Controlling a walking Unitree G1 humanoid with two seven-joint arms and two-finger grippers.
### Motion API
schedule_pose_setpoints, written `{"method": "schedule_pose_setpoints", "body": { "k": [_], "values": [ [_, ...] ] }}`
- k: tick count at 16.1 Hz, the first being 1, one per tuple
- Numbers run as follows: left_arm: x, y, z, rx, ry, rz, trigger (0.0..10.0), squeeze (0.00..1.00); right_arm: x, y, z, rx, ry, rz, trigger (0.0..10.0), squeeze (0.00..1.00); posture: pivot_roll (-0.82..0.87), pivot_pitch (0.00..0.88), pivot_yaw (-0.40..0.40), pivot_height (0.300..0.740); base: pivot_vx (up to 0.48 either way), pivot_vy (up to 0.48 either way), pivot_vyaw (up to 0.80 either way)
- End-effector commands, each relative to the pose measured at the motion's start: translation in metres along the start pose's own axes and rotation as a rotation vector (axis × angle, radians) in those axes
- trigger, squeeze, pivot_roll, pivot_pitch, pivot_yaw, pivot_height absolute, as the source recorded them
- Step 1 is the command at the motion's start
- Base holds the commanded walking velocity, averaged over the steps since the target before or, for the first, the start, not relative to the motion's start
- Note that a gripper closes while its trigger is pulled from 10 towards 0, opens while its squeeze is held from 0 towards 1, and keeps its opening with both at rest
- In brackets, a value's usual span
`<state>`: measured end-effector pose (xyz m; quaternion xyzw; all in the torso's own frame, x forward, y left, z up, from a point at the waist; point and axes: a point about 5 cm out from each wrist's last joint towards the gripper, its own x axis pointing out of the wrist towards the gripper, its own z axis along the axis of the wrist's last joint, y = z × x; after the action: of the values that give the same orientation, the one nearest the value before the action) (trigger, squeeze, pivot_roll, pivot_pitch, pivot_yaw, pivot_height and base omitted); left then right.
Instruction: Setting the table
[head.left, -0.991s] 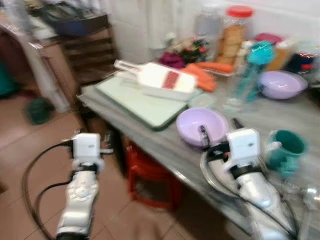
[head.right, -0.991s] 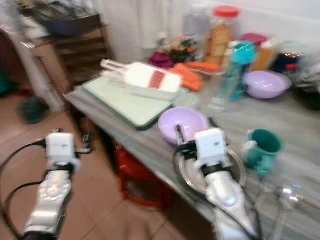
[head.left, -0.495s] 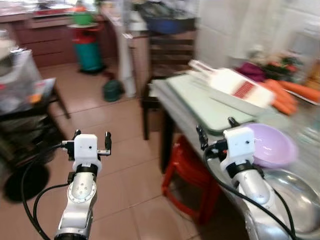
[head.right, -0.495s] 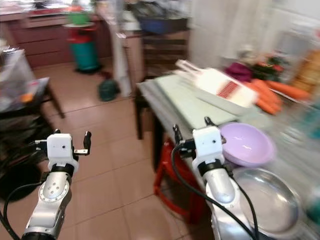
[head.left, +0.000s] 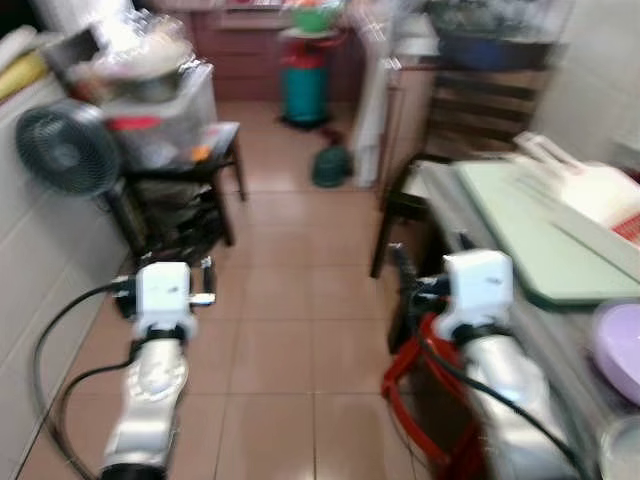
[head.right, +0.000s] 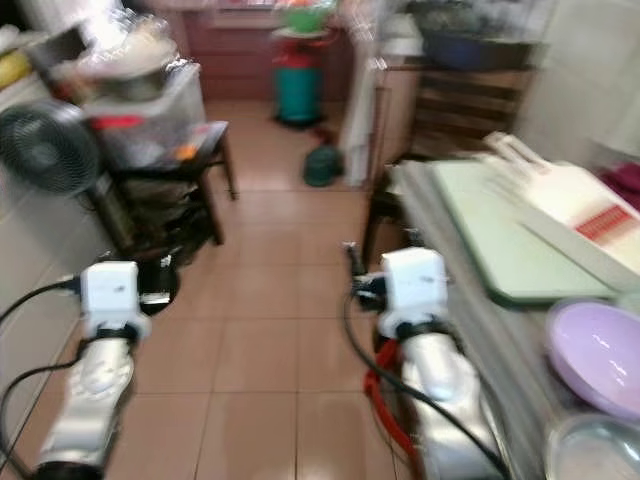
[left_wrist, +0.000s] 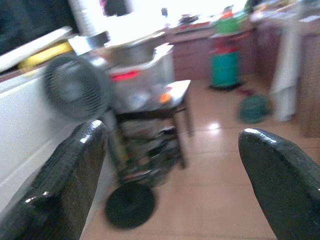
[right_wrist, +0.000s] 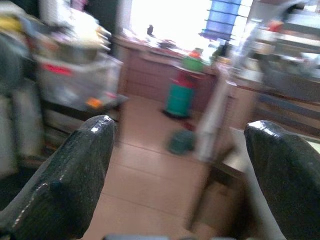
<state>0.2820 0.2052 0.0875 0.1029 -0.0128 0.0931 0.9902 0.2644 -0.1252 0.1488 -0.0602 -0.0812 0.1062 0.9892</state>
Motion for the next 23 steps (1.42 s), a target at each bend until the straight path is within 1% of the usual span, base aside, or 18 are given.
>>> {"method": "schedule_pose_setpoints", "body": {
  "k": [1, 2, 3, 4, 7, 8, 9, 10, 11, 12, 13, 14, 15, 17, 19, 20, 21, 23],
  "values": [
    [0.001, -0.006, -0.002, -0.014, 0.02, -0.013, 10.0, 0.0, -0.001, -0.007, -0.001, 0.0, 0.0, -0.02, 10.0, 0.0, -0.01, 0.0, -0.009, 0.74, 0.0, 0.0, 0.8],
    [0.001, -0.007, -0.016, -0.019, 0.089, -0.041, 10.0, 0.0, 0.0, -0.008, -0.004, 0.03, 0.002, -0.034, 10.0, 0.0, 0.0, 0.0, -0.007, 0.74, 0.0, 0.0, 0.0],
    [0.0, -0.008, -0.02, -0.036, 0.109, -0.057, 10.0, 0.0, 0.001, -0.008, -0.006, 0.055, 0.005, -0.042, 10.0, 0.0, 0.0, 0.0, -0.008, 0.74, 0.0, 0.0, 0.0],
    [-0.004, -0.015, -0.035, -0.086, 0.189, -0.138, 10.0, 0.0, 0.001, -0.012, -0.018, 0.088, 0.047, -0.075, 10.0, 0.0, 0.0, 0.0, -0.01, 0.74, 0.0, 0.0, 0.0],
    [-0.017, -0.025, -0.066, -0.109, 0.332, -0.24, 10.0, 0.0, -0.002, -0.017, -0.051, 0.083, 0.15, -0.111, 10.0, 0.0, 0.01, 0.0, -0.016, 0.74, 0.0, 0.0, 0.0],
    [-0.018, -0.026, -0.07, -0.104, 0.35, -0.254, 10.0, 0.0, -0.002, -0.018, -0.056, 0.084, 0.165, -0.111, 10.0, 0.0, 0.01, 0.0, -0.016, 0.74, 0.0, 0.0, 0.0],
    [-0.026, -0.034, -0.086, -0.084, 0.457, -0.308, 10.0, 0.0, -0.004, -0.016, -0.079, 0.076, 0.254, -0.107, 10.0, 0.0, 0.02, 0.0, -0.02, 0.74, 0.0, 0.0, 0.0],
    [-0.04, -0.043, -0.105, -0.057, 0.55, -0.405, 10.0, 0.0, -0.008, -0.013, -0.104, 0.059, 0.347, -0.098, 10.0, 0.0, 0.02, 0.0, -0.025, 0.74, 0.0, 0.0, 0.0],
    [-0.049, -0.045, -0.114, -0.006, 0.597, -0.448, 10.0, 0.0, -0.014, -0.013, -0.121, 0.028, 0.408, -0.095, 10.0, 0.0, 0.03, 0.0, -0.031, 0.74, 0.0, 0.0, 0.0],
    [-0.062, -0.048, -0.126, -0.002, 0.675, -0.479, 10.0, 0.0, -0.024, -0.012, -0.143, 0.117, 0.498, -0.101, 10.0, 0.0, 0.03, 0.0, -0.038, 0.74, 0.0, 0.0, 0.0],
    [-0.068, -0.048, -0.132, -0.003, 0.72, -0.489, 10.0, 0.0, -0.03, -0.012, -0.153, 0.102, 0.553, -0.11, 10.0, 0.0, 0.04, 0.0, -0.044, 0.74, 0.0, 0.0, 0.0],
    [-0.074, -0.049, -0.137, -0.014, 0.767, -0.5, 10.0, 0.0, -0.037, -0.013, -0.162, 0.059, 0.605, -0.105, 10.0, 0.0, 0.04, 0.0, -0.045, 0.74, 0.0, 0.0, 0.0],
    [-0.079, -0.05, -0.141, -0.01, 0.796, -0.518, 10.0, 0.0, -0.045, -0.012, -0.172, 0.056, 0.663, -0.091, 10.0, 0.0, 0.04, 0.0, -0.046, 0.74, 0.0, 0.0, 0.0],
    [-0.095, -0.048, -0.152, 0.033, 0.87, -0.521, 10.0, 0.0, -0.072, -0.011, -0.194, 0.103, 0.827, -0.147, 10.0, 0.0, 0.04, 0.0, -0.047, 0.74, 0.0, 0.0, 0.0],
    [-0.105, -0.04, -0.159, 0.056, 0.923, -0.492, 10.0, 0.0, -0.089, -0.009, -0.205, 0.151, 0.939, -0.171, 10.0, 0.0, 0.04, 0.0, -0.043, 0.74, 0.0, 0.0, 0.0],
    [-0.107, -0.035, -0.161, 0.065, 0.939, -0.474, 10.0, 0.0, -0.092, -0.007, -0.207, 0.209, 0.957, -0.184, 10.0, 0.0, 0.03, 0.0, -0.04, 0.74, 0.0, 0.0, 0.0],
    [-0.106, -0.03, -0.162, 0.067, 0.942, -0.456, 10.0, 0.0, -0.094, -0.004, -0.209, 0.231, 0.981, -0.174, 10.0, 0.0, 0.03, 0.0, -0.037, 0.74, 0.0, 0.0, 0.0],
    [-0.102, -0.025, -0.161, 0.074, 0.943, -0.424, 10.0, 0.0, -0.1, -0.004, -0.212, 0.23, 1.01, -0.181, 10.0, 0.0, 0.03, 0.0, -0.039, 0.74, 0.0, 0.0, 0.0]
  ]
}}
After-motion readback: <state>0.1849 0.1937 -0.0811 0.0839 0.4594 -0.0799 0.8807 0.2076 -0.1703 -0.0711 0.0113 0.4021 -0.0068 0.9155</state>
